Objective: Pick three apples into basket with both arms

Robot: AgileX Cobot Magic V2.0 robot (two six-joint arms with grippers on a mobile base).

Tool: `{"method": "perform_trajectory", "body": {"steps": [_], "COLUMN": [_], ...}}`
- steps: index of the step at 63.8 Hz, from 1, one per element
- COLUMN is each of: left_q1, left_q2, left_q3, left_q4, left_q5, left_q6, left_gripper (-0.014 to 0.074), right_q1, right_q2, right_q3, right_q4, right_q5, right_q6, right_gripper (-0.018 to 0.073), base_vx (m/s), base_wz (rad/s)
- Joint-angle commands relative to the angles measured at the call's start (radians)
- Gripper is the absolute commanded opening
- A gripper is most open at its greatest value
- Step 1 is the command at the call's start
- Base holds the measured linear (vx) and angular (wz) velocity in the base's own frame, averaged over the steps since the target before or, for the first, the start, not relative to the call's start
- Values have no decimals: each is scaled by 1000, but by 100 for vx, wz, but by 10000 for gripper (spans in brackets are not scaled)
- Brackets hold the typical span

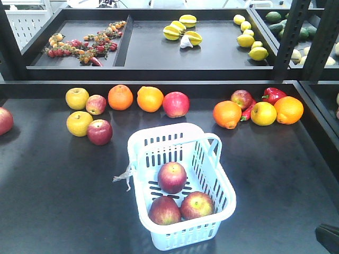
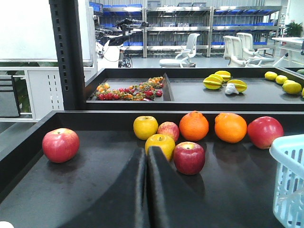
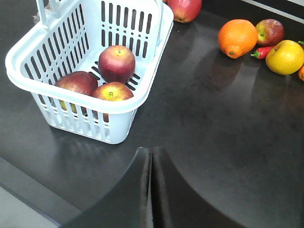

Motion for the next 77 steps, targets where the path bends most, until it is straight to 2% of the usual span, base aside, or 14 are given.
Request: {"method": "perform_trajectory", "body": {"steps": [1,9,19,32,39,47,60,67,77], "left_q1": [2,2,2,2,2,2,2,2,2], "left_q2": [-15,-15,-15,-15,-15,-15,-14,-14,-14], "left_q3": [24,24,24,24,24,24,24,24,24], "left_q4": [-11,-11,-11,-11,-11,-11,-11,-11,-11], "left_q5": [-79,-79,-79,-79,-79,-79,-74,-74,-74], "left_q6": [-1,-1,-1,-1,-1,-1,-1,-1,-1], "left_gripper": [-6,-6,-6,-6,-6,-6,-6,-6,-6], "right_q1": [-5,-5,-5,-5,-5,-33,-190,-200,-200], "right_q2": [7,-17,-99,-238,-287,-331,-390,-389,-389], "right_q3": [-20,46,182,361,406,429,431,431,431], "right_q4": [-4,-18,-51,-187,-231,-243,-246,-265,-264], "right_q5": [-63,-118,-307,-390,-397,-445,-623,-702,-717], "right_q6": [1,5,123,461,568,575,574,570,570], "right_gripper": [-1,-1,-1,-1,-1,-1,-1,-1,-1], "base_vx": [0,0,0,0,0,0,0,0,0], "base_wz": [0,0,0,0,0,0,0,0,0]}}
